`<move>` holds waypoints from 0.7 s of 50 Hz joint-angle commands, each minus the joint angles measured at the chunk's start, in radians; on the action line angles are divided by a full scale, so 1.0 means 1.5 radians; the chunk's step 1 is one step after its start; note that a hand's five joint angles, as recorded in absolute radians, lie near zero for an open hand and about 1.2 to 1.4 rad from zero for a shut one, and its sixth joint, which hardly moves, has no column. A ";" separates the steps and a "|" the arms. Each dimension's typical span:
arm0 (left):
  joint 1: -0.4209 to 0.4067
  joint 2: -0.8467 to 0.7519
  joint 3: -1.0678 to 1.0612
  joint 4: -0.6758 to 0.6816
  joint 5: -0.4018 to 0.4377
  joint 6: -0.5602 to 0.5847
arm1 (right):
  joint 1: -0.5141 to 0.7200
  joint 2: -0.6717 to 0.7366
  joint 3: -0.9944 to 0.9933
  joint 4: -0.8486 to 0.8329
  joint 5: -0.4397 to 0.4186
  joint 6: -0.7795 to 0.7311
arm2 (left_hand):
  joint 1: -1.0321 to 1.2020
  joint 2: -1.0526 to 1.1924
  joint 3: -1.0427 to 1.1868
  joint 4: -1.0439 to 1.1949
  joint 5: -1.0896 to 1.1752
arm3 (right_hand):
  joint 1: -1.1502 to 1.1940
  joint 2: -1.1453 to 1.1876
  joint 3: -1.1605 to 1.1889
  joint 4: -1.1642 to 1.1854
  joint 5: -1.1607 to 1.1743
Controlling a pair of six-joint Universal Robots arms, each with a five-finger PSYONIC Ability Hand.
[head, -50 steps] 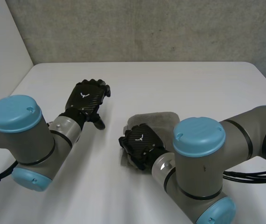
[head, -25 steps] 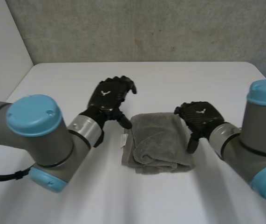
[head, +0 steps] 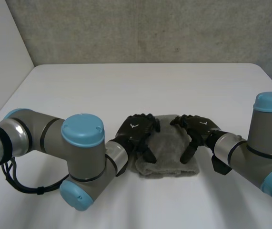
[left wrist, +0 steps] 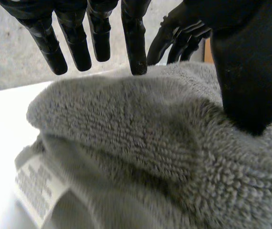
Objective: Fold the towel.
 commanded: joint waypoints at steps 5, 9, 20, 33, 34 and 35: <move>0.040 0.026 -0.067 0.006 -0.003 0.004 | 0.003 0.036 -0.015 -0.015 0.002 0.001 | -0.024 -0.018 -0.024 -0.024 0.003 | -0.043 -0.047 -0.047 -0.054 -0.040; 0.051 0.034 -0.084 0.008 -0.004 0.006 | 0.004 0.046 -0.016 -0.028 0.008 0.002 | -0.026 -0.020 -0.026 -0.025 0.001 | -0.043 -0.047 -0.047 -0.054 -0.040; 0.051 0.036 -0.095 0.008 -0.003 0.005 | 0.039 0.043 -0.021 -0.031 0.016 0.025 | -0.031 -0.026 -0.032 -0.031 -0.005 | -0.043 -0.047 -0.047 -0.054 -0.040; 0.085 0.174 -0.087 -0.005 -0.002 0.009 | 0.028 -0.088 -0.032 -0.023 0.077 0.016 | -0.031 -0.026 -0.032 -0.031 -0.005 | -0.043 -0.047 -0.047 -0.054 -0.040; 0.089 0.204 -0.086 -0.012 -0.002 0.009 | 0.027 -0.113 -0.034 -0.022 0.098 0.010 | -0.031 -0.026 -0.032 -0.031 -0.005 | -0.043 -0.047 -0.047 -0.054 -0.040; 0.090 0.232 -0.083 -0.021 -0.002 0.007 | 0.027 -0.114 -0.034 -0.022 0.098 0.010 | -0.031 -0.026 -0.032 -0.031 -0.005 | -0.043 -0.047 -0.047 -0.054 -0.040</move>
